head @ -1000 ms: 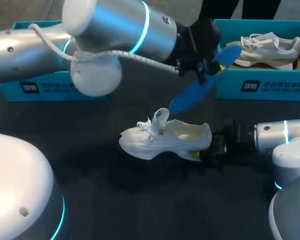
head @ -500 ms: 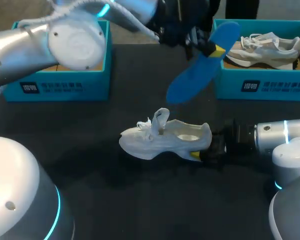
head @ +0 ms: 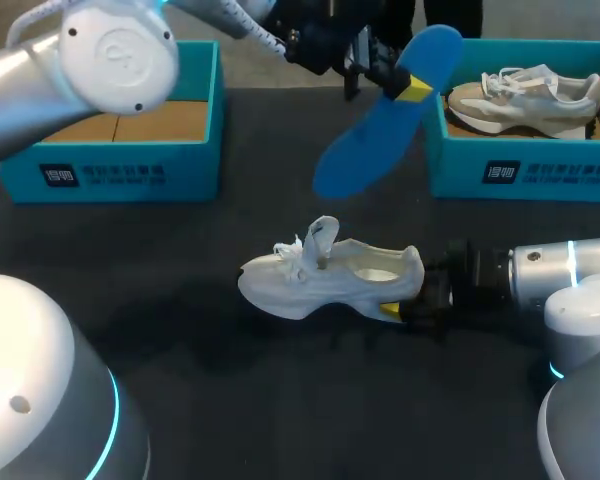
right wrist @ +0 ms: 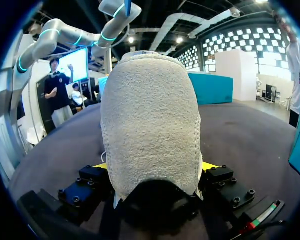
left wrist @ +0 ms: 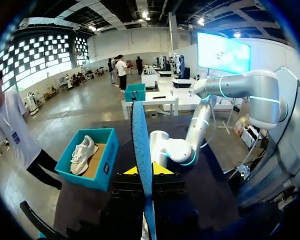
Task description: Take the shoe out of the shoebox, open the shoe tongue, remove and reinsert the insole, then place the shoe into the shoebox
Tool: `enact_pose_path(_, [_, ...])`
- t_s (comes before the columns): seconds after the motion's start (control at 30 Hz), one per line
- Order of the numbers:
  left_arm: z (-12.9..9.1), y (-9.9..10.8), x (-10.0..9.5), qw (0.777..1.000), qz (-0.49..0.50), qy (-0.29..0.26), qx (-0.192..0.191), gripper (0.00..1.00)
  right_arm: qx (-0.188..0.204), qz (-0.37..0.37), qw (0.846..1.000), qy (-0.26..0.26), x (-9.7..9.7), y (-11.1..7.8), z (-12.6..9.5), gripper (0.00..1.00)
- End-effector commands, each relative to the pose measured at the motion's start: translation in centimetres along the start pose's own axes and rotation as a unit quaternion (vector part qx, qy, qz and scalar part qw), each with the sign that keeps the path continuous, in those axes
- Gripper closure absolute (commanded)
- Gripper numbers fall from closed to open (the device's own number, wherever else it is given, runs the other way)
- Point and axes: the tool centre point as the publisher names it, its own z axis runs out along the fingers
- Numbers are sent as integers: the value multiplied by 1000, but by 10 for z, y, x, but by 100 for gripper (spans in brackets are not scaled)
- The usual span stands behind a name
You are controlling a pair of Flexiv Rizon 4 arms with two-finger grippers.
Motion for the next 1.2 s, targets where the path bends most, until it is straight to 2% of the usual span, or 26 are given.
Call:
enact_pose_path(0.03, [-1,2,0,1000,1,0,1,100,1,0,1000,-1,1,-2,2,100])
enact_pose_path(0.1, [-1,2,0,1000,1,0,1,100,1,0,1000,-1,1,-2,2,100])
enact_pose_path(0.37, [-16,-18,41,993,-28,55,103,100,1,0,1000,-1,1,-2,2,100])
enact_pose_path(0.47, [-20,-26,55,990,-25,53,125,100,1,0,1000,-1,1,-2,2,100])
enact_pose_path(0.63, [-34,-42,68,984,-40,57,166,100,1,0,1000,-1,1,-2,2,100])
enact_pose_path(0.73, [-43,-49,76,981,-56,63,176,100,1,0,1000,-1,1,-2,2,100])
enact_pose_path(1.0, [-67,-58,83,960,-129,145,203,100,1,0,1000,-1,1,-2,2,100])
enact_pose_path(1.2, [-79,-75,94,956,-130,156,210,100,1,0,1000,-1,1,-2,2,100])
